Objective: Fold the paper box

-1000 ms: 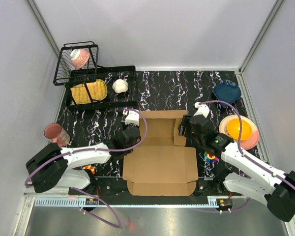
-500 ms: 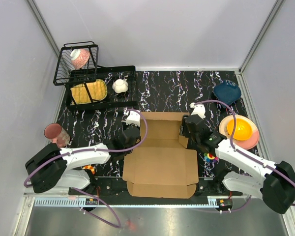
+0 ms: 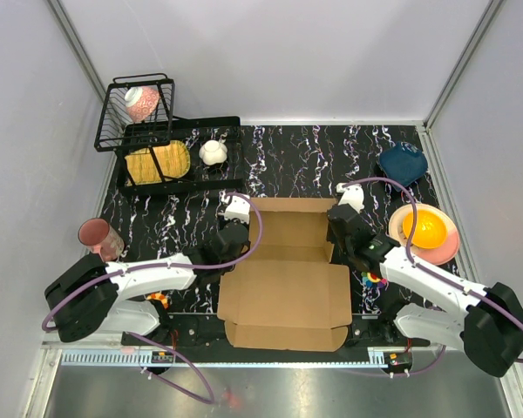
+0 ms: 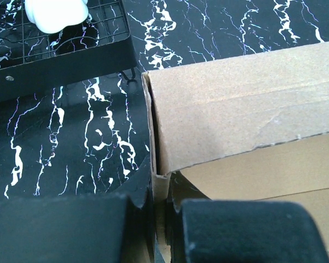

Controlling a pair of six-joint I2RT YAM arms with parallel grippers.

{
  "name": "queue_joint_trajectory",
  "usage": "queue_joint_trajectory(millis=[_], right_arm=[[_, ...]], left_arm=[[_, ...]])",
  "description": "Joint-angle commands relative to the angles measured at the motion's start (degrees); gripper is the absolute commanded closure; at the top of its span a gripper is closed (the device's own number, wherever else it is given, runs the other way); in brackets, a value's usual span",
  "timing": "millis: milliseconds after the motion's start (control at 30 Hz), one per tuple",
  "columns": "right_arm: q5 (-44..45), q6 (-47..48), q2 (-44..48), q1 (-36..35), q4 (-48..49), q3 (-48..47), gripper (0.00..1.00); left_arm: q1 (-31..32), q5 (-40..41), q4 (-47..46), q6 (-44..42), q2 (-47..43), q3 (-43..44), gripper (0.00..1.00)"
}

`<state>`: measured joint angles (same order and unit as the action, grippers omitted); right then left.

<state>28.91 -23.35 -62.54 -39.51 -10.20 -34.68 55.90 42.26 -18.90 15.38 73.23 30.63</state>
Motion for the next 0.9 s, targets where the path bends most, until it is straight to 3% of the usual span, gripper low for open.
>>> queue_joint_trajectory(millis=[0, 100, 167, 233, 300, 367, 400, 567, 667, 700, 800, 867], right_arm=[[2.03, -2.92, -1.09, 0.13, 0.36, 0.23, 1.00], [1.86, -3.62, -1.88, 0.13, -0.52, 0.05, 0.97], [1.51, -4.15, -2.23, 0.13, -0.70, -0.04, 0.77], [1.06, -4.42, -2.84, 0.04, -1.05, -0.13, 0.72], [0.72, -4.60, -3.20, 0.13, -1.40, -0.39, 0.75], [0.63, -4.51, -3.64, 0.13, -1.58, -0.65, 0.95], [0.63, -4.59, -3.90, 0.04, -1.84, -0.74, 1.00], [0.10, -4.60, -2.85, 0.04, -2.46, -0.48, 1.00], [-1.13, -4.95, 0.83, 0.04, -2.72, 0.57, 0.66], [-1.48, -5.21, 3.37, 0.04, -3.07, 0.84, 0.47], [-2.62, -6.70, 9.27, 0.04, -5.18, 1.19, 0.24], [-5.16, -6.70, 12.78, 0.04, -7.46, 0.23, 0.16]], left_arm=[[0.70, -4.03, 1.76, -0.08, -0.11, 1.27, 1.00], [0.70, -4.03, 1.84, 0.00, -0.02, 1.45, 1.00], [0.70, -4.11, 1.84, 0.27, 0.07, 1.53, 1.00], [0.70, -4.46, 1.93, 0.44, 0.33, 1.62, 1.00], [0.88, -4.73, 2.02, 0.88, 0.51, 1.62, 1.00], [0.97, -4.99, 2.02, 1.32, 0.77, 1.62, 1.00], [1.23, -4.91, 1.76, 1.41, 0.95, 1.36, 1.00], [1.76, -2.98, -4.12, 0.80, 0.51, -1.10, 1.00], [1.85, -0.61, -8.51, 0.36, 0.25, -4.07, 1.00], [1.93, 0.88, -11.14, 0.36, 0.16, -4.70, 1.00], [1.93, 4.04, -14.23, 1.32, 0.51, -6.02, 1.00], [2.11, 5.37, -15.03, 2.03, 1.47, -5.94, 1.00]])
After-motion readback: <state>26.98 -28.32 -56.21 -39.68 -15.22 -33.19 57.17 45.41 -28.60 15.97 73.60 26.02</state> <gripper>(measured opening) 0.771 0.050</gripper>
